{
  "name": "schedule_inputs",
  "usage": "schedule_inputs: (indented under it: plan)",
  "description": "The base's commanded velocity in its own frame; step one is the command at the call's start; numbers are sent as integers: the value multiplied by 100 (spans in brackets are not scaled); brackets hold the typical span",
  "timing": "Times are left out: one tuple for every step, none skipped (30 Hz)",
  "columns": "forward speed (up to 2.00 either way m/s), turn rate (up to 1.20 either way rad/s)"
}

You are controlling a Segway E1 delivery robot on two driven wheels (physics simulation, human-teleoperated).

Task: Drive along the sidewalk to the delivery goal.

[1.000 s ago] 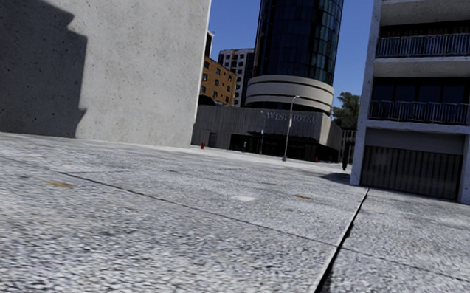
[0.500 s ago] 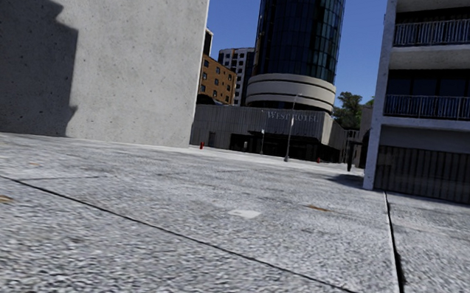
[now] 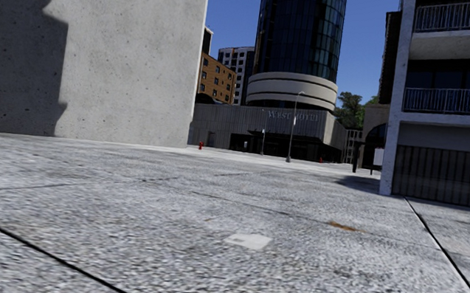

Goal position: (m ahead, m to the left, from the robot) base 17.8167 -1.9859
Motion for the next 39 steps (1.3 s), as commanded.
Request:
schedule_inputs:
  plan:
    - [200,0]
    - [200,0]
    - [200,0]
    - [200,0]
    - [200,0]
    - [200,0]
    - [200,0]
    - [200,0]
    - [200,0]
    - [200,0]
    - [200,0]
    - [200,0]
    - [200,0]
    - [200,0]
    - [200,0]
    - [200,0]
    - [200,0]
    - [200,0]
    - [200,0]
    - [200,0]
    - [200,0]
    - [200,0]
    - [200,0]
    - [200,0]
    - [200,0]
    - [200,0]
    - [200,0]
    - [200,0]
    - [200,0]
    - [200,0]
    - [200,0]
    - [200,0]
    - [200,0]
    - [200,0]
    - [200,0]
    - [200,0]
    - [200,0]
    - [200,0]
    - [200,0]
